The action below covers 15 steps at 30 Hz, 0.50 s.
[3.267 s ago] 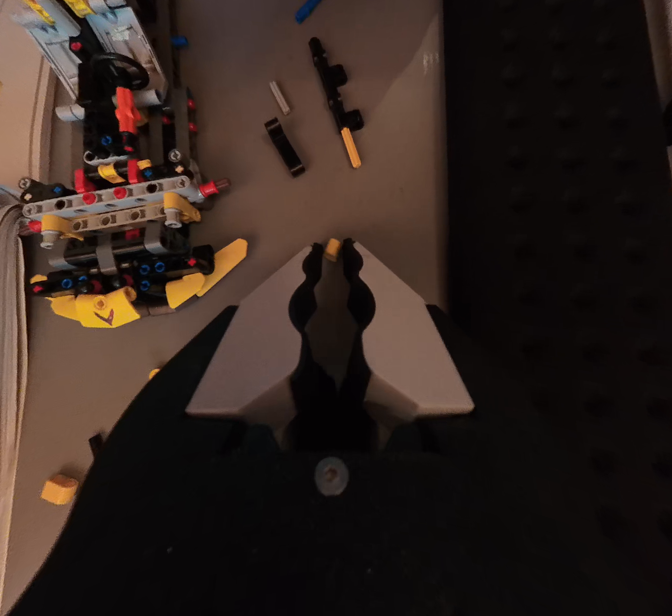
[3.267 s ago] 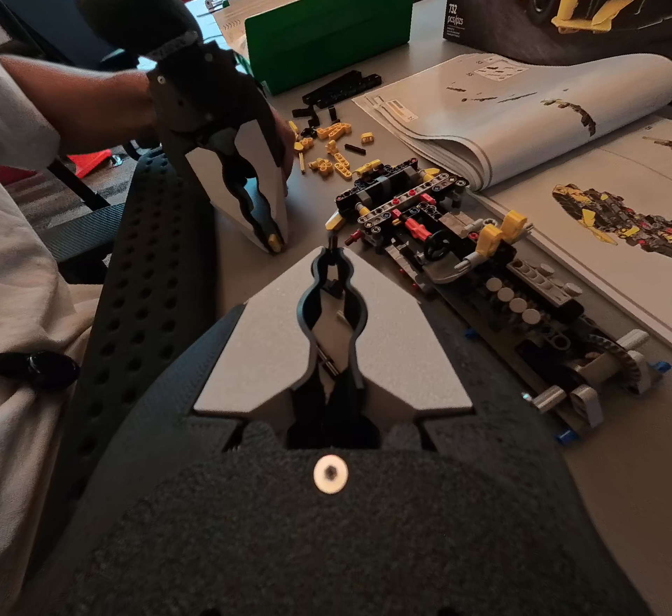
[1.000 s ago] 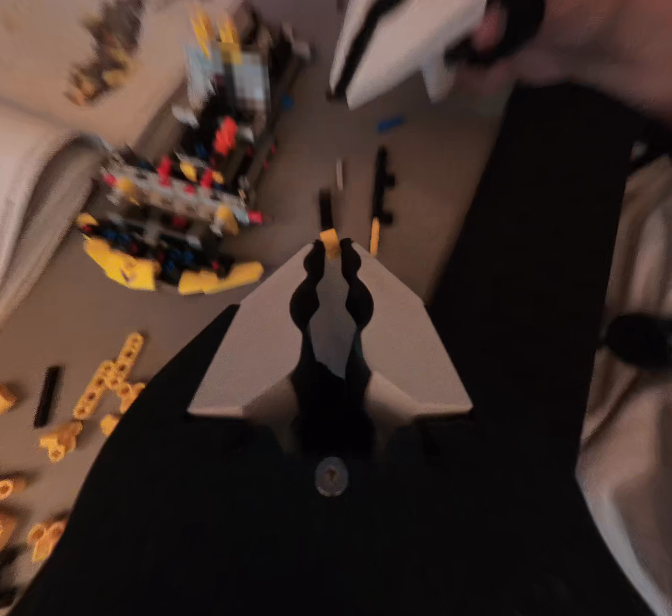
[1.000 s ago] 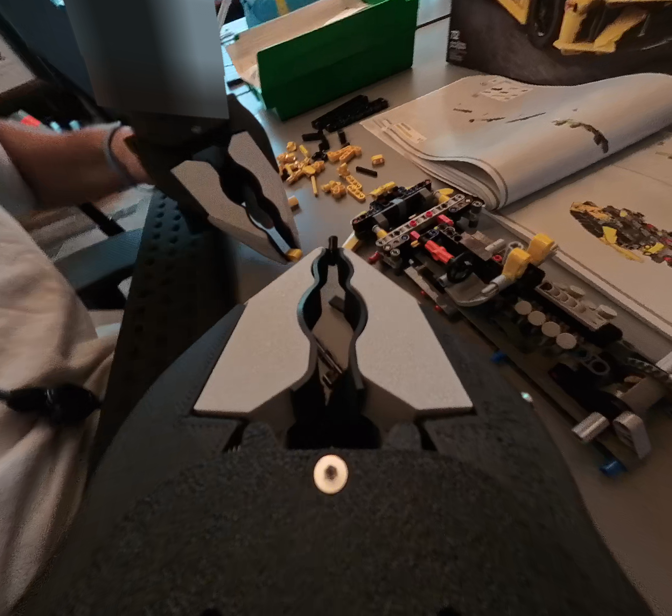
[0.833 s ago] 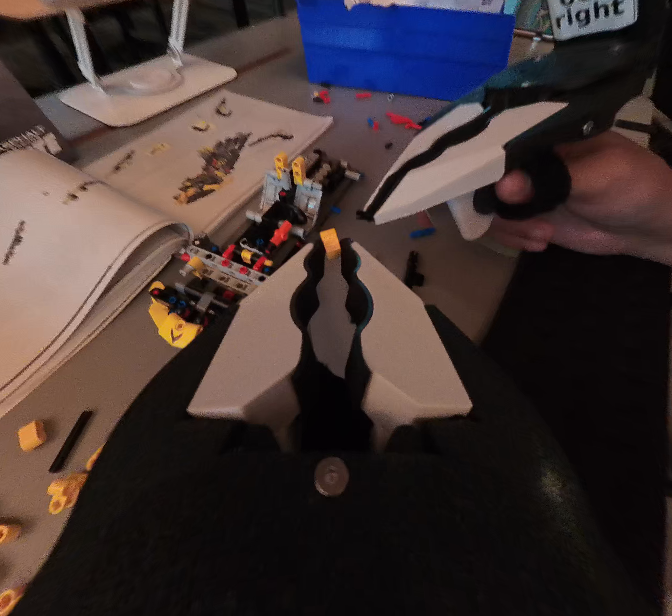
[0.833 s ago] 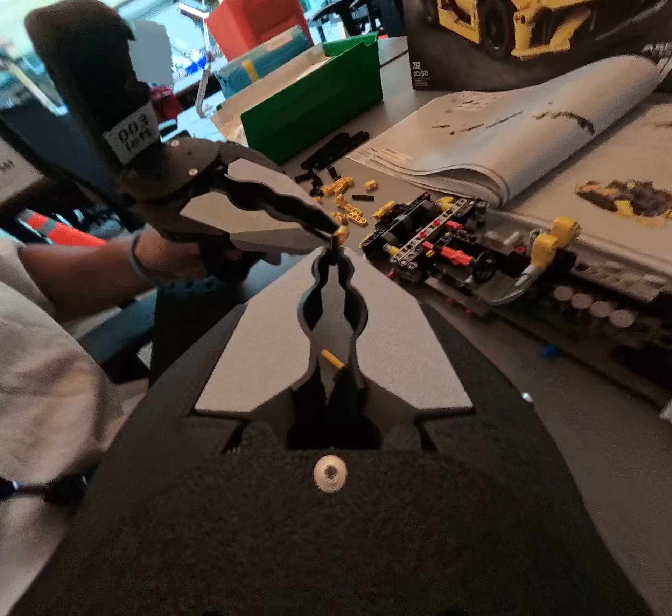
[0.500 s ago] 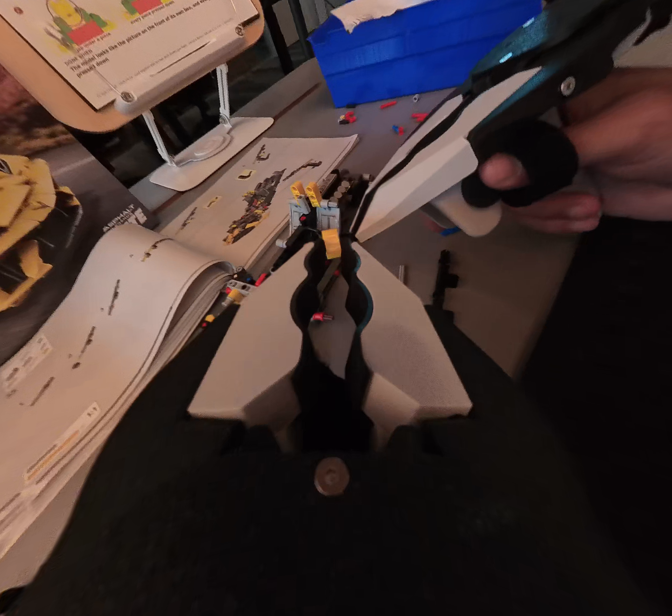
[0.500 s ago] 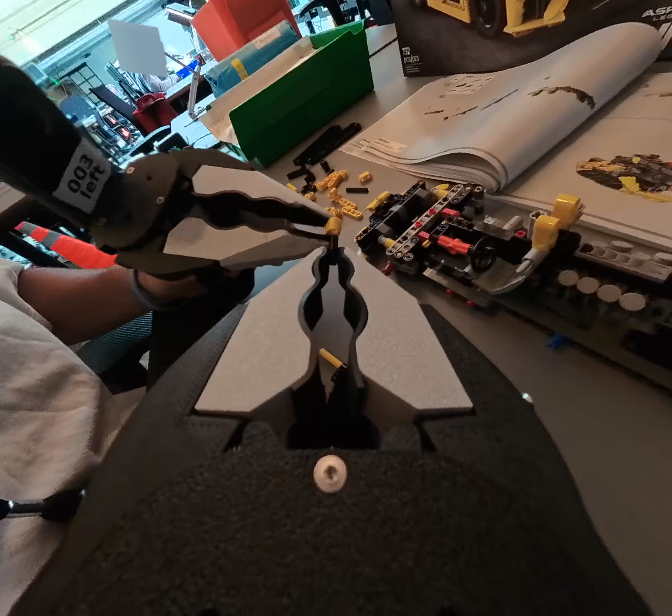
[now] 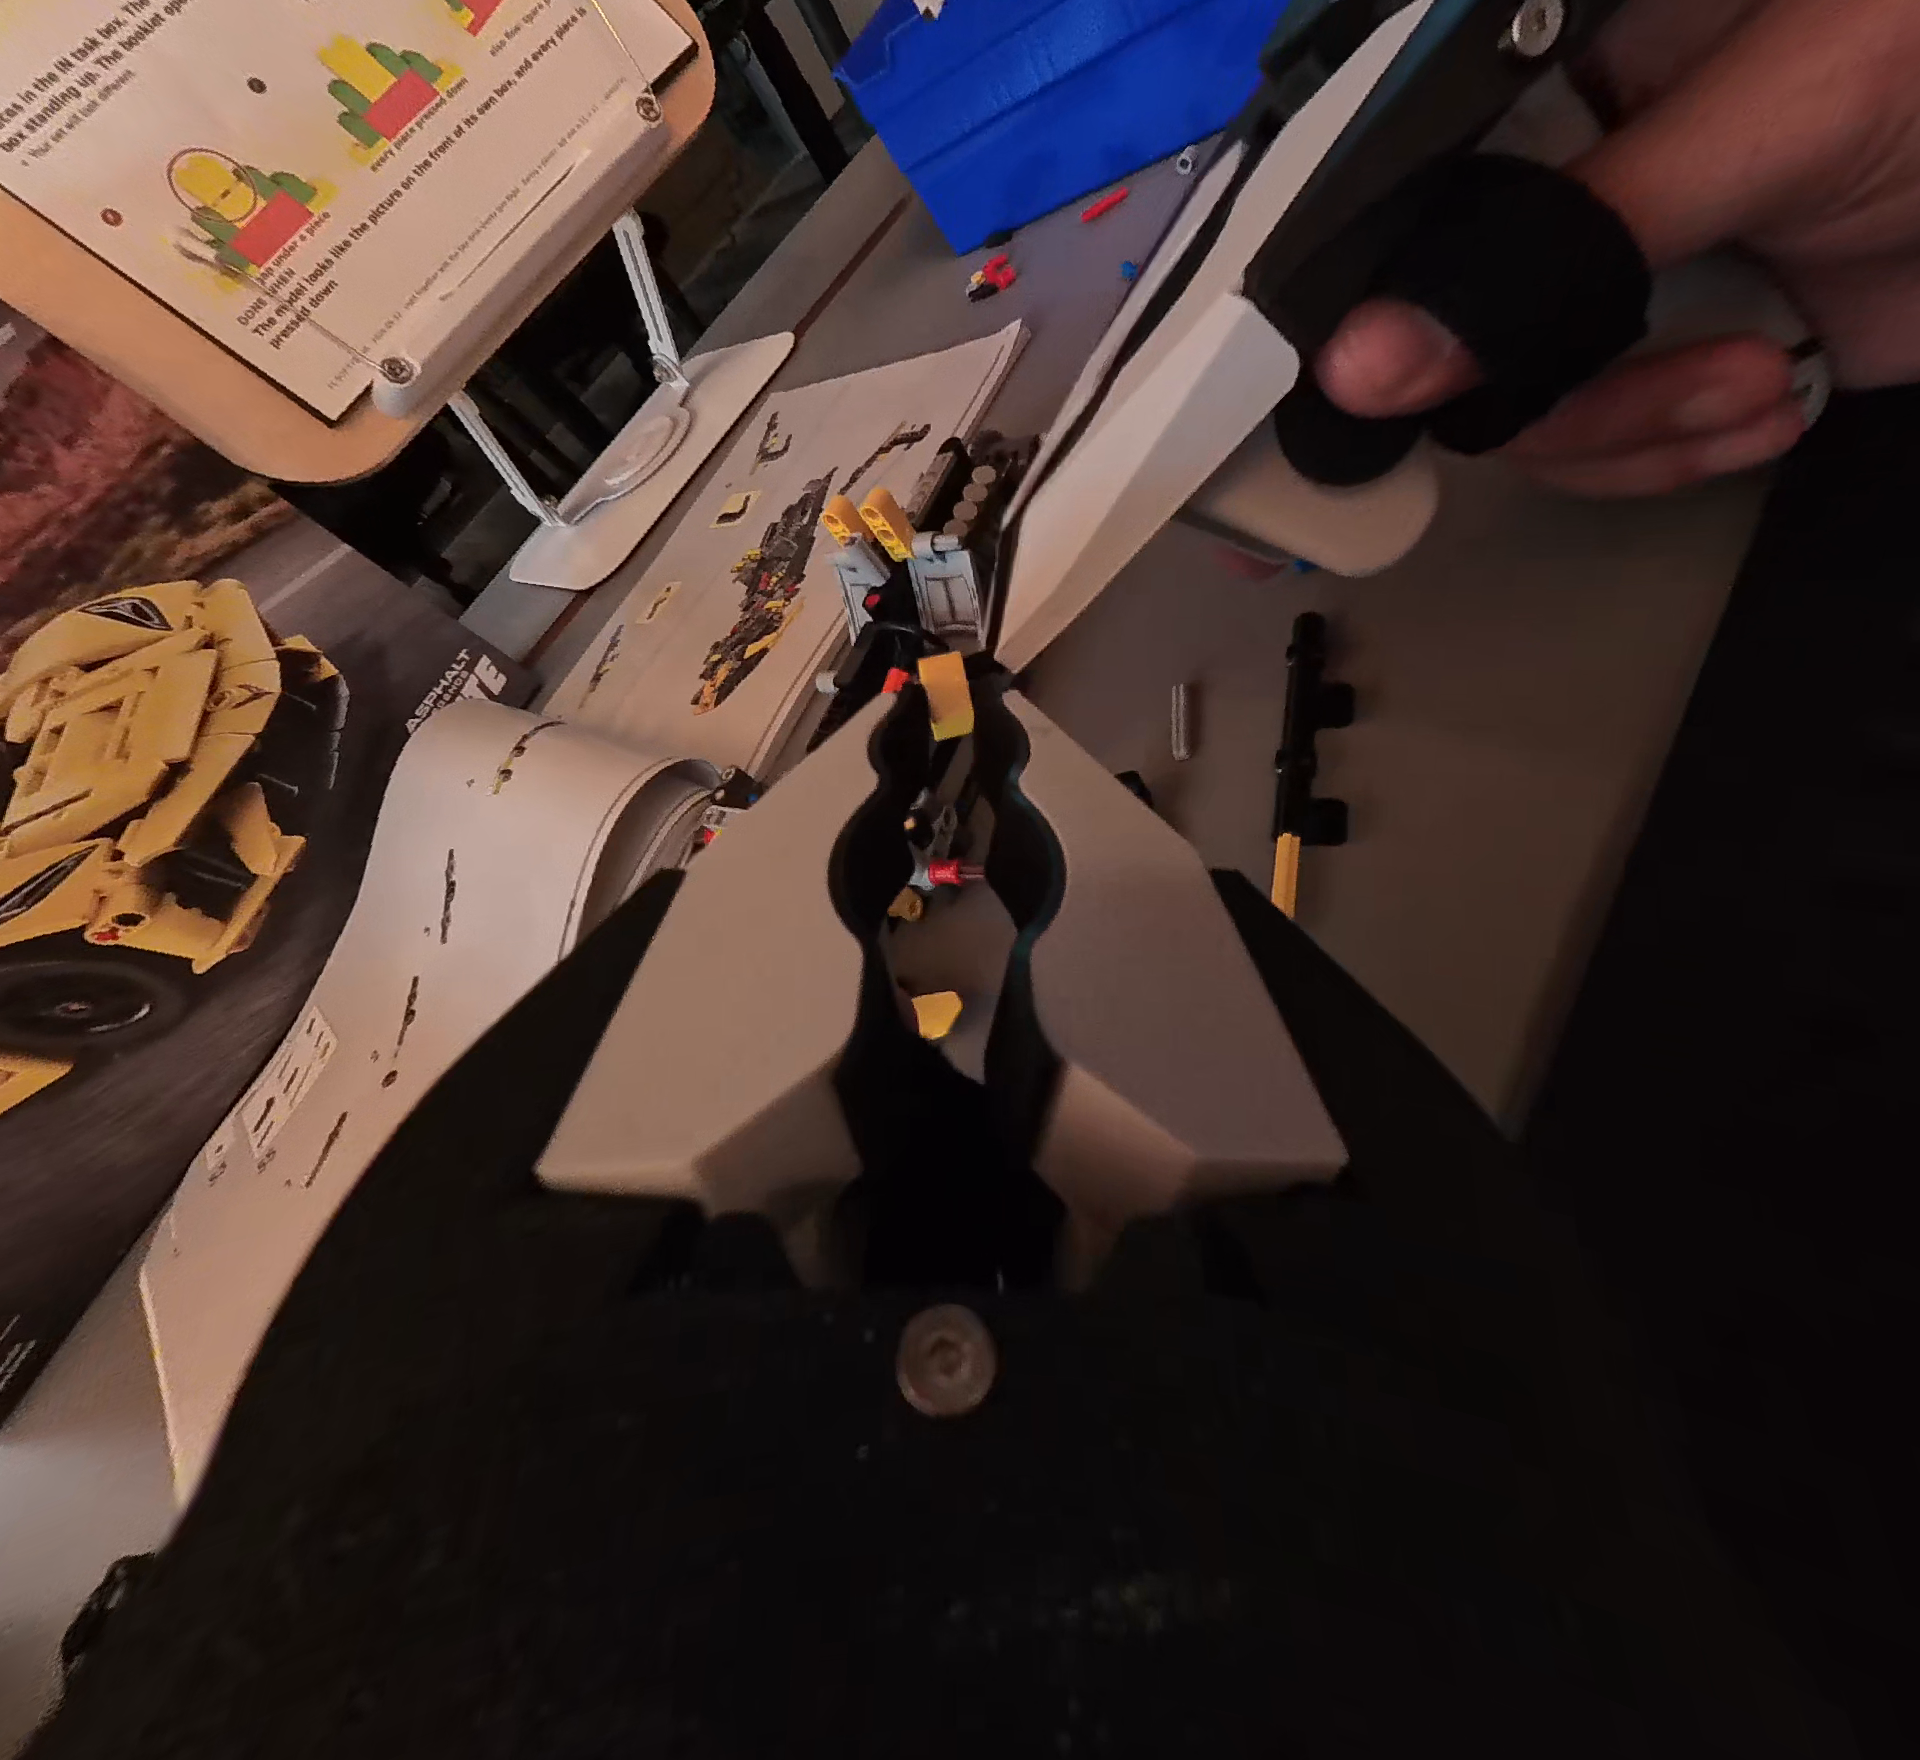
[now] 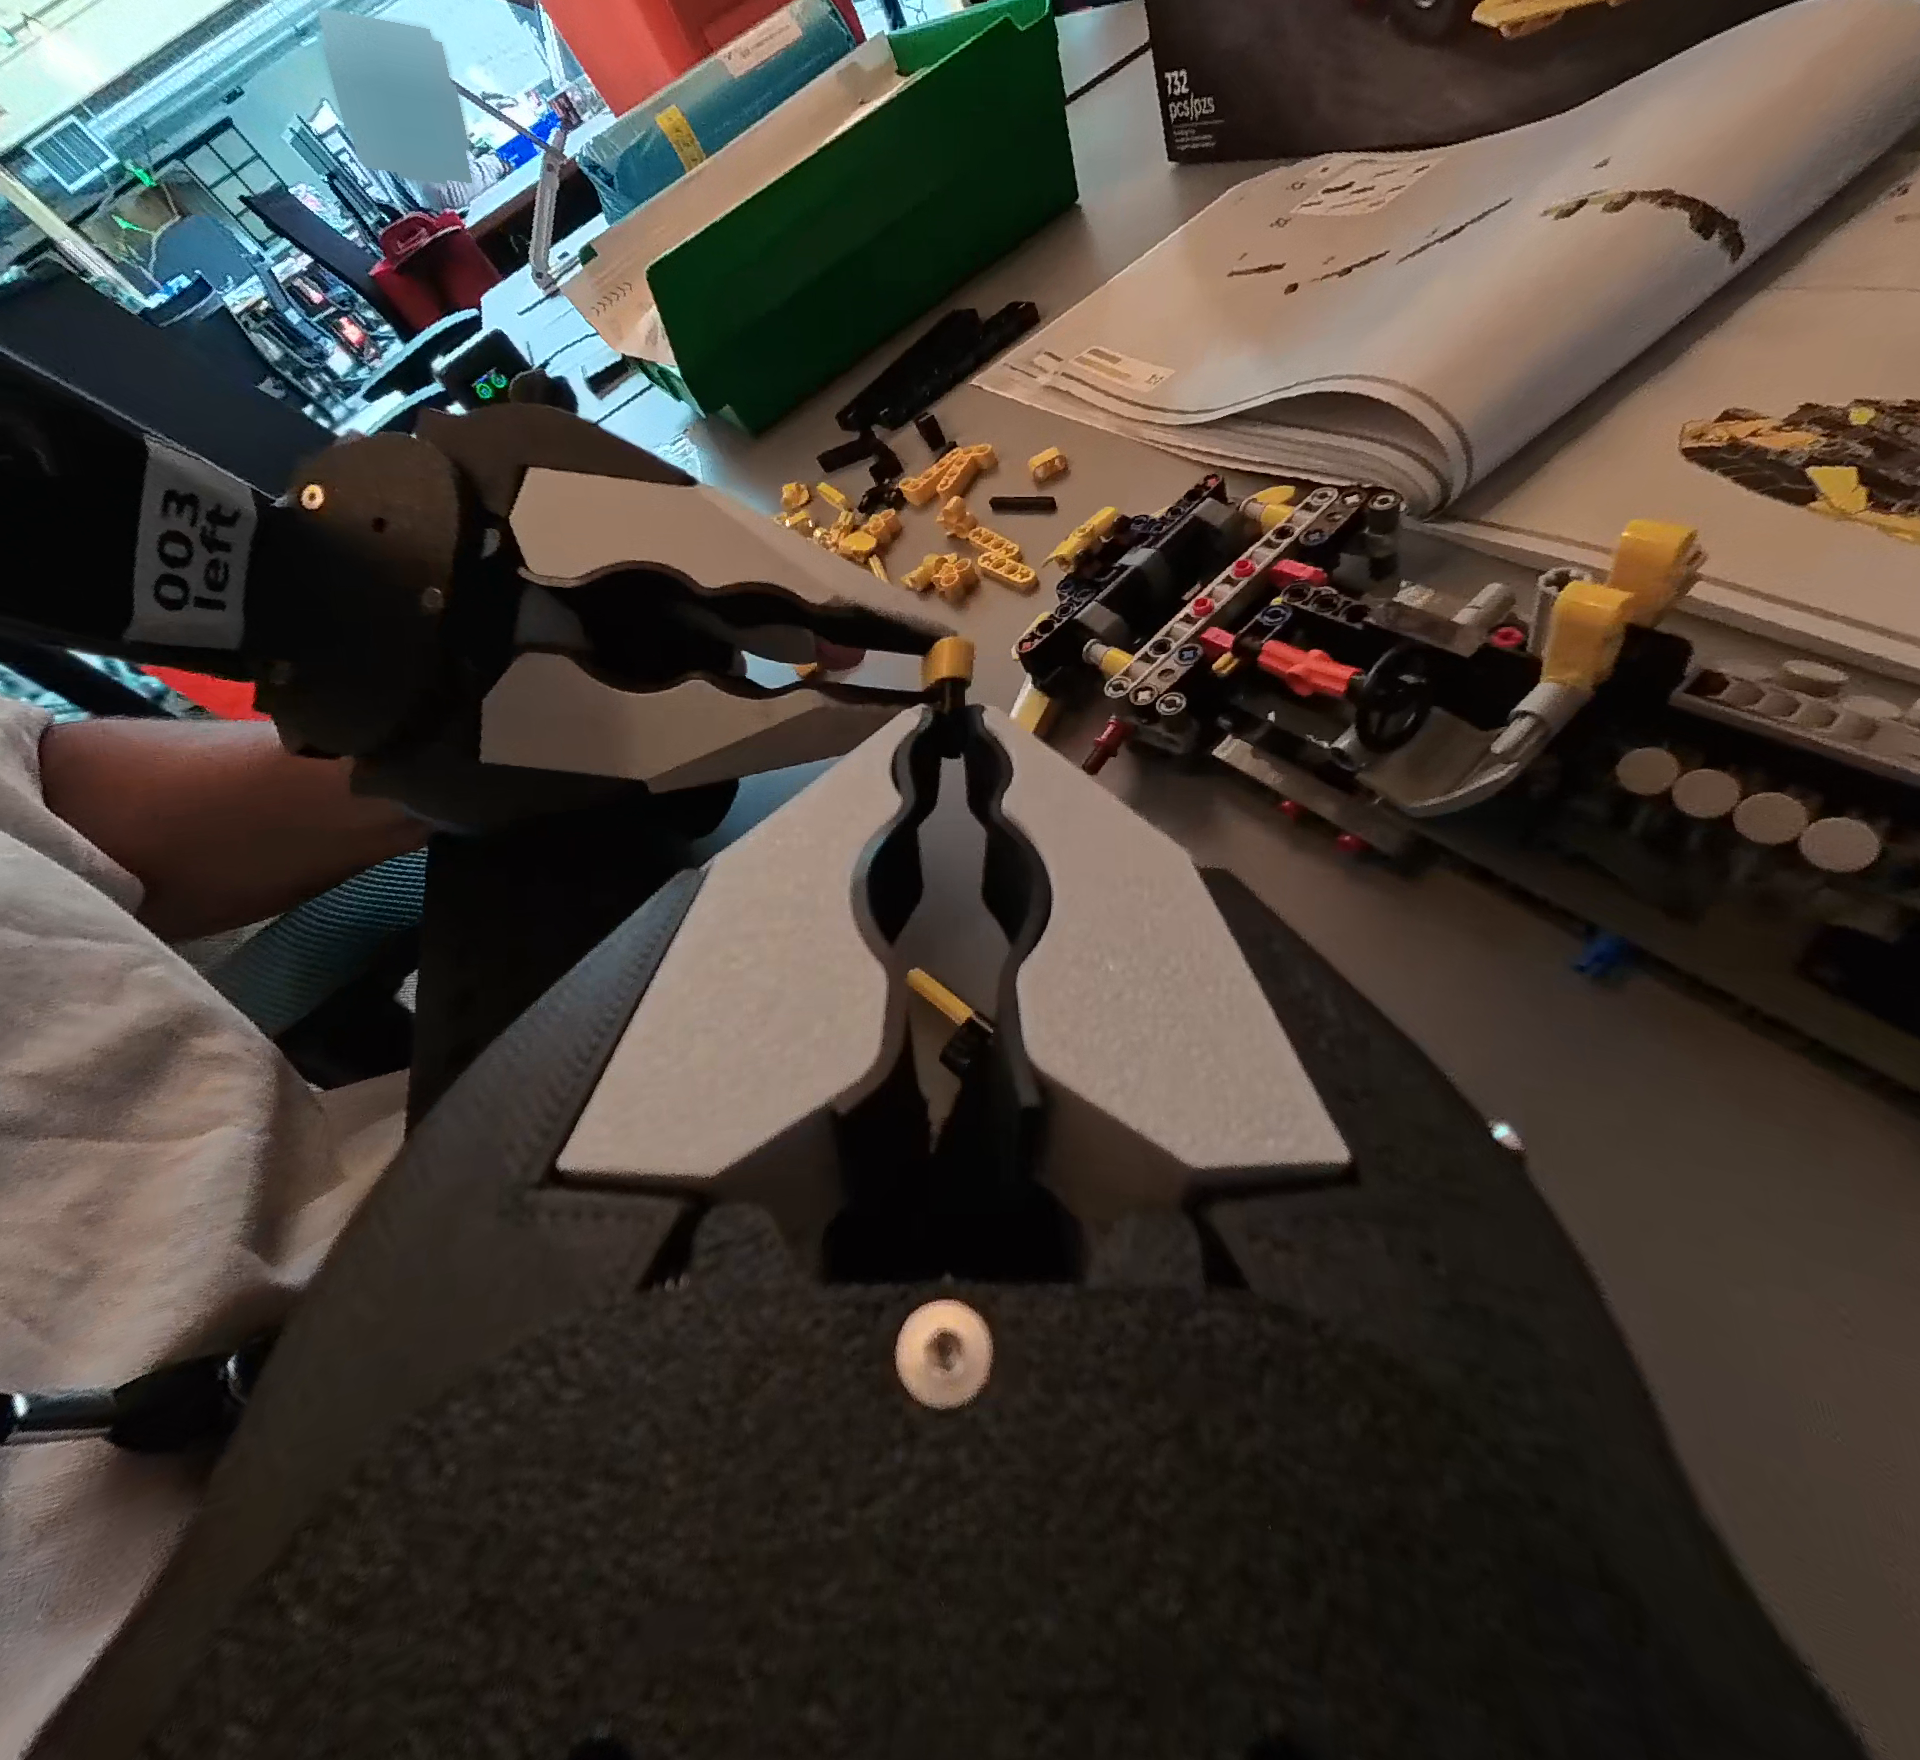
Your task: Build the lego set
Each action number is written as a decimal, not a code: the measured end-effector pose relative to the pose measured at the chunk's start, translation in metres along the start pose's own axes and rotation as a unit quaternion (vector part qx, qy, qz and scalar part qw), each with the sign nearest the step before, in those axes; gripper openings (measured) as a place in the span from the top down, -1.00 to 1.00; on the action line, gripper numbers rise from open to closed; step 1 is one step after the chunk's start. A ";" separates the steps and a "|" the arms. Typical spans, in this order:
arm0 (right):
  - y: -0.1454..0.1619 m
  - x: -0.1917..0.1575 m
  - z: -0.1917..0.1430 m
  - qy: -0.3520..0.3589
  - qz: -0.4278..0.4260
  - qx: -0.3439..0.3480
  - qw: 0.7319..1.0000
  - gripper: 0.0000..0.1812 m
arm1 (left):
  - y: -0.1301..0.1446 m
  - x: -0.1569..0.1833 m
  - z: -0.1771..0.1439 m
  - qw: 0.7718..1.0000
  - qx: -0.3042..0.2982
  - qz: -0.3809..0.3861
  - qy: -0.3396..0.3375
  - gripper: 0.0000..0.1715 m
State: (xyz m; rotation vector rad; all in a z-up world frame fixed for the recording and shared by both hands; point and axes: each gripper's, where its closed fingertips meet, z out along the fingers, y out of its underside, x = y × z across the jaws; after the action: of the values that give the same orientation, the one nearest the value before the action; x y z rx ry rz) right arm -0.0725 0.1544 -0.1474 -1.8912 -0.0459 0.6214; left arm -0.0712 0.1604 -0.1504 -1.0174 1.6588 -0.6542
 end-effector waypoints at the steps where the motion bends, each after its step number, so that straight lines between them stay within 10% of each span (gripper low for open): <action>1: 0.000 0.000 0.000 -0.004 0.005 0.001 1.000 0.97 | -0.001 0.000 0.000 1.000 0.002 -0.007 0.002 0.94; 15: 0.003 0.006 0.000 0.145 -0.205 -0.046 0.967 0.96 | 0.003 0.006 0.003 0.999 -0.005 -0.034 0.028 0.93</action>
State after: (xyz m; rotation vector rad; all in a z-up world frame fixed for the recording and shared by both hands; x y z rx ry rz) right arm -0.0684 0.1546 -0.1525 -1.9664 -0.2728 0.0601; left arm -0.0698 0.1571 -0.1566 -1.0754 1.6836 -0.7258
